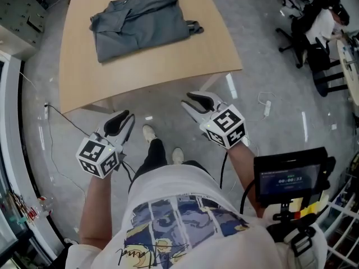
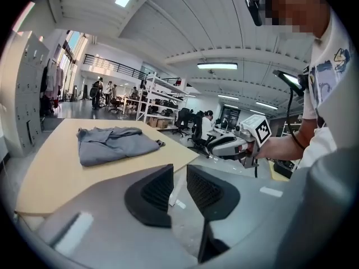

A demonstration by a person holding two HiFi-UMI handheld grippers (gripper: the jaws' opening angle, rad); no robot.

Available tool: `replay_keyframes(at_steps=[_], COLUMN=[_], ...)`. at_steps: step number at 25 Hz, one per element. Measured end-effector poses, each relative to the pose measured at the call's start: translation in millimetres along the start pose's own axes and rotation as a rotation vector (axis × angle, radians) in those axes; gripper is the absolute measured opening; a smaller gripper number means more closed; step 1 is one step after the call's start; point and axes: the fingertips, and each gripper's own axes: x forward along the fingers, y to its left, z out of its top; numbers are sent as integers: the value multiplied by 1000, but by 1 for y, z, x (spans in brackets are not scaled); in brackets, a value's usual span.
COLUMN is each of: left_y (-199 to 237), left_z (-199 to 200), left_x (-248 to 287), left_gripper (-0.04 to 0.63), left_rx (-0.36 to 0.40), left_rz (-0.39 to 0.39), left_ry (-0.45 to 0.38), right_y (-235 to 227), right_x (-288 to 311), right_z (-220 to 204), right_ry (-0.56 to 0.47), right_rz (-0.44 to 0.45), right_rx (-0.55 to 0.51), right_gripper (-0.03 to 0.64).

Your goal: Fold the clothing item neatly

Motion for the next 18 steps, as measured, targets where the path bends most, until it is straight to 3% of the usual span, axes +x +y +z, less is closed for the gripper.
replay_keyframes(at_steps=[9, 18], left_y=[-54, -56], left_z=[-36, -44], left_x=[-32, -37], left_gripper=[81, 81], left_rx=[-6, -17], left_rz=[15, -5], left_ry=[30, 33], right_y=[38, 58], right_x=[-39, -37], right_z=[-24, -23], right_ry=[-12, 17], right_rz=[18, 24], right_rx=[-17, -57], right_gripper=[71, 55])
